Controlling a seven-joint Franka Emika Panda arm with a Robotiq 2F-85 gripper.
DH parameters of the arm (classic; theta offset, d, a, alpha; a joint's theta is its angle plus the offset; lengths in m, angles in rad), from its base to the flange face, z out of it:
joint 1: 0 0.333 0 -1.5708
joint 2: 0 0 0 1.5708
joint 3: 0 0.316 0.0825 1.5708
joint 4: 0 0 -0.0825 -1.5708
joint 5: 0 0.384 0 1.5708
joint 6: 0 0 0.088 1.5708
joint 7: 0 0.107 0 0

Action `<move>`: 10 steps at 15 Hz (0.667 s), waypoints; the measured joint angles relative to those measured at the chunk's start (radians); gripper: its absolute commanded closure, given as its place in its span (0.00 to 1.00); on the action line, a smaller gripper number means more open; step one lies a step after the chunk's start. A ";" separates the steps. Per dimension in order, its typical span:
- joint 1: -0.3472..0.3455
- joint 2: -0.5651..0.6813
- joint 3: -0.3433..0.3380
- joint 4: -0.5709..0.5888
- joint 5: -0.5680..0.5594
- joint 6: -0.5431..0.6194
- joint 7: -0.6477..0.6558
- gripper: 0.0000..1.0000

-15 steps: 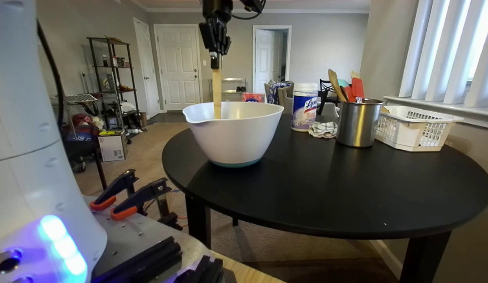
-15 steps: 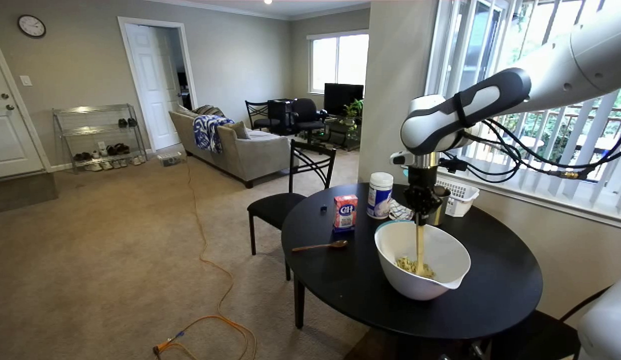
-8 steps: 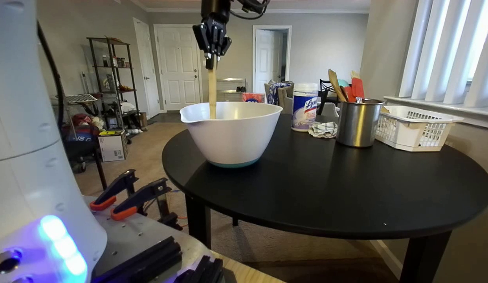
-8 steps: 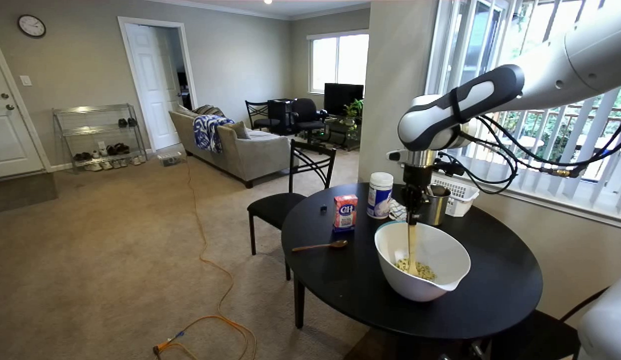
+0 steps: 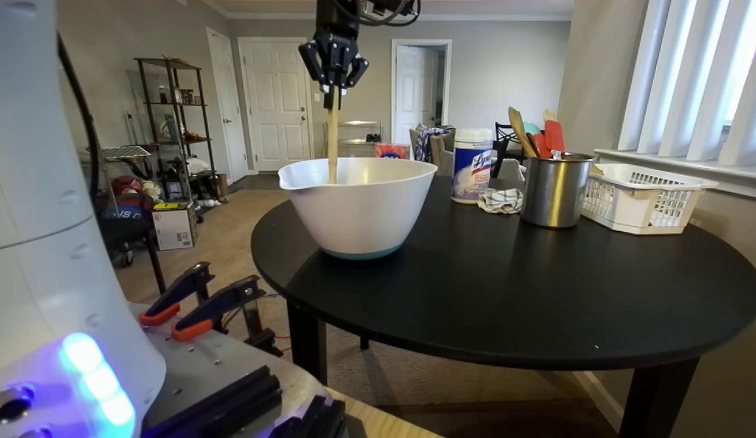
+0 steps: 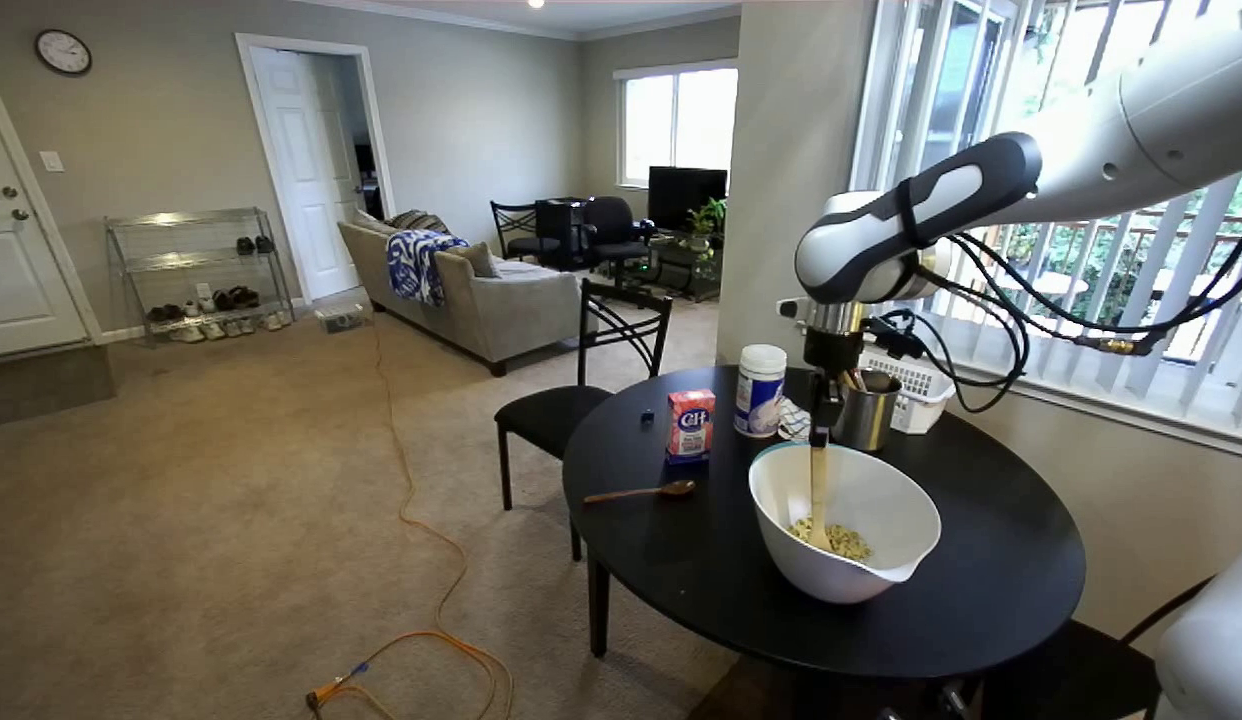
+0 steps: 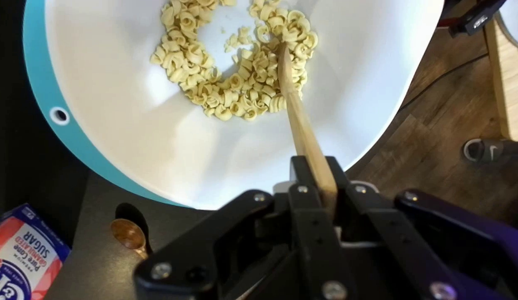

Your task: Stir the white bowl with the wooden spoon

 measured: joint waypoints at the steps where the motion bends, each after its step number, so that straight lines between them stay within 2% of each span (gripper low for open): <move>1: -0.001 0.003 -0.003 0.003 0.012 0.000 0.024 0.95; 5: -0.008 0.009 -0.010 0.003 0.053 0.061 0.125 0.95; 10: -0.013 0.010 -0.019 -0.008 0.058 0.167 0.172 0.95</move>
